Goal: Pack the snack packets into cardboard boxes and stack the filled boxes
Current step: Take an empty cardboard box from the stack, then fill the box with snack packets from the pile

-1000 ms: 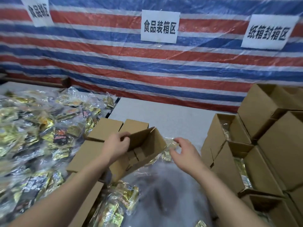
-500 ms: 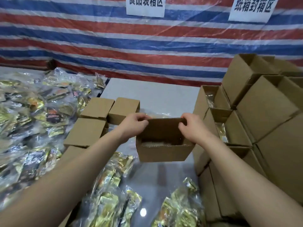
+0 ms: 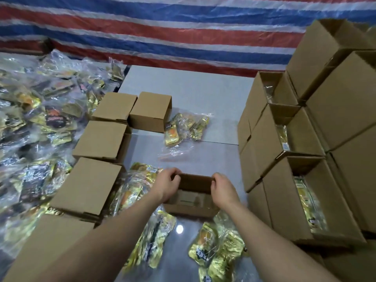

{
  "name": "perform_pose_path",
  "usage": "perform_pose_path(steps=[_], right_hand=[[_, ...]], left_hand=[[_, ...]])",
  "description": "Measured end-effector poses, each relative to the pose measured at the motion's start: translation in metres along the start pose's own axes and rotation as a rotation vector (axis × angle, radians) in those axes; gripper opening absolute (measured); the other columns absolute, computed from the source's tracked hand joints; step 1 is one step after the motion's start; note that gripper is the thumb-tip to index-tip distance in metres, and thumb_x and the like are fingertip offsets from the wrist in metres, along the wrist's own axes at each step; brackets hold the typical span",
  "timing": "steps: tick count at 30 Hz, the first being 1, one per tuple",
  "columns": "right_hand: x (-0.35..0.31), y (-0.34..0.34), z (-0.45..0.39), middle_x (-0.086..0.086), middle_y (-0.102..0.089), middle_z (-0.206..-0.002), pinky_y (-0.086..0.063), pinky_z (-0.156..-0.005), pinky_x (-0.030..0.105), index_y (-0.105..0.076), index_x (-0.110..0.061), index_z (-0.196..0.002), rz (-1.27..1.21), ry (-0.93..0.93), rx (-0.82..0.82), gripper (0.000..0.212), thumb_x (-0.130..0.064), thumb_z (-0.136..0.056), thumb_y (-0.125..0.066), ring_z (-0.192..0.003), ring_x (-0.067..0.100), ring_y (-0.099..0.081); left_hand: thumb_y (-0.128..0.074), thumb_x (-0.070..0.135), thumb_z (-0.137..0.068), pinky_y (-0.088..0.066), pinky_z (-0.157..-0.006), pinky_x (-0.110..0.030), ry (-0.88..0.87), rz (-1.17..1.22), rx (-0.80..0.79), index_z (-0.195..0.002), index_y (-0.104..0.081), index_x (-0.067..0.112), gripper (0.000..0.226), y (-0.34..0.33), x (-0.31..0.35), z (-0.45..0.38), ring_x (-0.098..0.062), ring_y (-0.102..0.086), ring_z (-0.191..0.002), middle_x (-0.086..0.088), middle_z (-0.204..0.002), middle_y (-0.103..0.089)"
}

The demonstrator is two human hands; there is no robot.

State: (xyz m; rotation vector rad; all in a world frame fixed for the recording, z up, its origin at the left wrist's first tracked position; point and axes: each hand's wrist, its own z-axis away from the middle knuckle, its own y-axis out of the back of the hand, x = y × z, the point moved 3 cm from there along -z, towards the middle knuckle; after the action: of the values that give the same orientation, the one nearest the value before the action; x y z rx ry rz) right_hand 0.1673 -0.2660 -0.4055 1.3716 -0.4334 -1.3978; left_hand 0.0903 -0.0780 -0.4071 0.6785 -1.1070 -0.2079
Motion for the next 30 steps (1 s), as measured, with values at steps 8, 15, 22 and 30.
perform_pose_path(steps=[8, 15, 22, 30], right_hand=[[0.009, -0.013, 0.001, 0.01, -0.054, -0.114, -0.043, -0.085, 0.036, -0.054, -0.01, -0.113, -0.081, -0.031, 0.023, 0.018, -0.016, -0.104, -0.04, -0.101, 0.03, -0.055], [0.01, -0.004, 0.001, 0.009, -0.056, -0.123, -0.045, -0.098, 0.04, -0.058, -0.01, -0.124, -0.038, -0.034, 0.017, 0.031, -0.017, -0.098, -0.042, -0.113, 0.028, -0.055], [-0.002, 0.007, 0.0, 0.013, -0.06, -0.128, -0.042, -0.104, 0.04, -0.061, -0.006, -0.127, 0.015, 0.023, 0.079, 0.036, -0.015, -0.097, -0.044, -0.117, 0.031, -0.055], [-0.015, 0.011, 0.026, 0.011, -0.063, -0.115, -0.04, -0.104, 0.045, -0.065, -0.005, -0.116, -0.05, 0.071, 0.245, 0.028, -0.01, -0.094, -0.048, -0.107, 0.03, -0.054]], left_hand=[[-0.051, 0.012, -0.099, -0.035, -0.098, -0.022, -0.042, 0.035, 0.009, -0.122, -0.065, 0.01, 0.027, -0.008, -0.008, -0.001, -0.024, -0.054, -0.119, -0.009, -0.124, -0.063], [-0.045, 0.023, -0.1, -0.046, -0.1, -0.04, 0.226, -0.062, 0.204, -0.135, -0.054, 0.007, 0.039, 0.029, -0.067, 0.043, -0.028, -0.058, -0.116, -0.014, -0.13, -0.062], [-0.046, 0.082, -0.079, -0.042, -0.104, -0.042, 0.435, -0.565, -0.054, -0.153, -0.023, 0.015, 0.102, 0.018, -0.126, 0.095, -0.034, -0.048, -0.131, -0.017, -0.147, -0.044], [-0.078, 0.054, -0.076, -0.032, -0.115, -0.044, 0.489, -0.366, -0.014, -0.157, -0.007, 0.015, 0.115, -0.002, -0.152, 0.111, -0.039, -0.032, -0.142, -0.023, -0.153, -0.03]])
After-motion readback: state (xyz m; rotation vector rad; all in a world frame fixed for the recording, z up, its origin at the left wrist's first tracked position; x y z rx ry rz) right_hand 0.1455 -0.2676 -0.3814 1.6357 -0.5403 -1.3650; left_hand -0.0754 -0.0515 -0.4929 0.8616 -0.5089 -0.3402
